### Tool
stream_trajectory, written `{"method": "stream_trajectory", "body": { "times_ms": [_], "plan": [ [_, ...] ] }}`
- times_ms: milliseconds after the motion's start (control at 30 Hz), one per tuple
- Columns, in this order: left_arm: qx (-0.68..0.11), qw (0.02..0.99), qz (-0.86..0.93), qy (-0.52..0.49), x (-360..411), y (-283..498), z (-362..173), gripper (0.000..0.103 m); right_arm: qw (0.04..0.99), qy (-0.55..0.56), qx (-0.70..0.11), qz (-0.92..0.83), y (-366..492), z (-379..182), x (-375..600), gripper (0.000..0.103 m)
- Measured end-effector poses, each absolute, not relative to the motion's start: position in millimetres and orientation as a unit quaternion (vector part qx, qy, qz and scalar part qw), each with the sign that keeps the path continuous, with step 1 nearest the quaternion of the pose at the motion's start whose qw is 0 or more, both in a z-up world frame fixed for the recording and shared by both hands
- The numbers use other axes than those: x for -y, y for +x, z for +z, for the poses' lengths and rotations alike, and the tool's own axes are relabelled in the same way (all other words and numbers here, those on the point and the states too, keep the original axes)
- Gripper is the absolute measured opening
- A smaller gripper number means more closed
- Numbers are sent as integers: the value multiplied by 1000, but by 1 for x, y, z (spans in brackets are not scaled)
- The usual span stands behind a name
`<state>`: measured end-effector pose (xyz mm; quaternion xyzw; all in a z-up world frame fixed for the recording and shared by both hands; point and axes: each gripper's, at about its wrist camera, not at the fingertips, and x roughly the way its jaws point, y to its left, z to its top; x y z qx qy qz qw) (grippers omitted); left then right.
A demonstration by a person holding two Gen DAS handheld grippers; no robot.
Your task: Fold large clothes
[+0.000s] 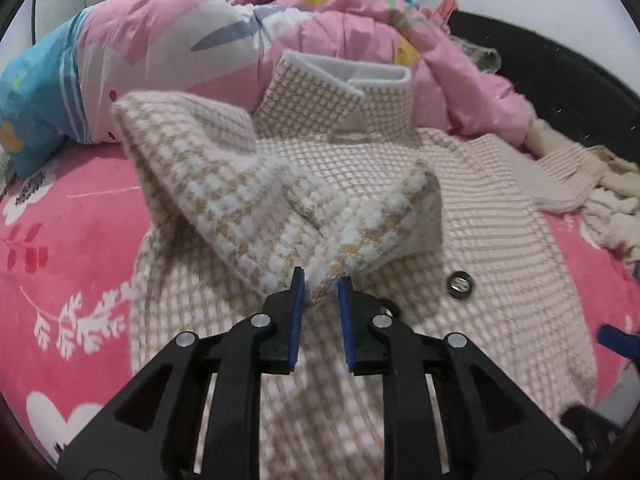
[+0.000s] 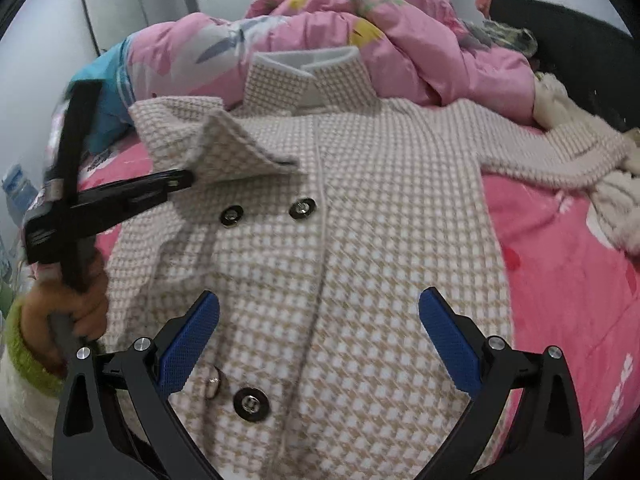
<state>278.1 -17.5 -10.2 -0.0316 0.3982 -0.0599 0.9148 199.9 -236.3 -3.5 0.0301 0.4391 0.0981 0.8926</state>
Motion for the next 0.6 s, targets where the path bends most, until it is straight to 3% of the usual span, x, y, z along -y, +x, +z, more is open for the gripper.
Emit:
{"method": "stream_trajectory", "body": {
  "times_ms": [267,600],
  "plan": [
    [-390,912,-102,-81,-8,233,4,19,889,95,-433,113,209,3,255,97],
    [-426,875,-158,-168,-29,217,-30,21,863,152,-446,181,239,8,259,97]
  ]
}}
